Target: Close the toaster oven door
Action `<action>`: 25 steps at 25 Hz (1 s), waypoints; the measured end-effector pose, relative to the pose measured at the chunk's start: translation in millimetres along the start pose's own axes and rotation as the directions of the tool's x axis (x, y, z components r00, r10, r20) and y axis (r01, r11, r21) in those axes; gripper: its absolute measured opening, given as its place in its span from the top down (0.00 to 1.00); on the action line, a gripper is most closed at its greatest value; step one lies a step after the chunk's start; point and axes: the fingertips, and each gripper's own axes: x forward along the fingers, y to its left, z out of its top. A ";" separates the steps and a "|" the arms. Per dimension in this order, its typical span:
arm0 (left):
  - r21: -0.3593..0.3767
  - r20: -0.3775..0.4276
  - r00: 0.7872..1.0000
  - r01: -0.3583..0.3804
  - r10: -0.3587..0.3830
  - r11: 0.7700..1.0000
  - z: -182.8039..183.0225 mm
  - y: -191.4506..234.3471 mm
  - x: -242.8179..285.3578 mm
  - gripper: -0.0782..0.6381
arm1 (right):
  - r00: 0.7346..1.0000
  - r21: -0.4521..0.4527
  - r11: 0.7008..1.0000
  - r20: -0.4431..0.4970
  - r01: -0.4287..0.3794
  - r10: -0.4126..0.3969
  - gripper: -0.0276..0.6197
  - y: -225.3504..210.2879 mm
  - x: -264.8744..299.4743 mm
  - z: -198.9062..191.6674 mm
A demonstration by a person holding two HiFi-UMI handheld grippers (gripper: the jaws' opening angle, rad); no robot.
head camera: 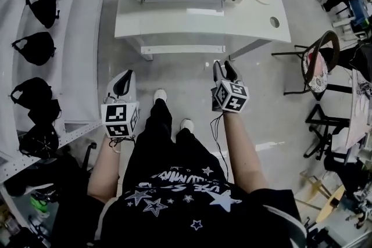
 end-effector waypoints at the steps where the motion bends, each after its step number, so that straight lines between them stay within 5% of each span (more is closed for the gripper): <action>1: 0.000 -0.006 1.000 0.004 -0.004 1.000 -1.1 1.6 4.2 0.86 | 1.000 -0.005 1.000 -0.003 0.000 -0.001 0.71 -1.2 6.5 -2.3; 7: -0.004 -0.037 0.999 0.019 -0.019 1.000 -8.2 10.2 25.8 0.86 | 0.999 -0.040 0.999 -0.030 0.019 -0.020 0.72 -8.9 39.5 -14.8; 25: -0.015 -0.072 0.997 -0.019 0.018 1.000 -13.5 26.8 37.5 0.86 | 0.997 -0.091 0.996 0.077 0.011 -0.004 0.82 -1.3 64.8 -0.3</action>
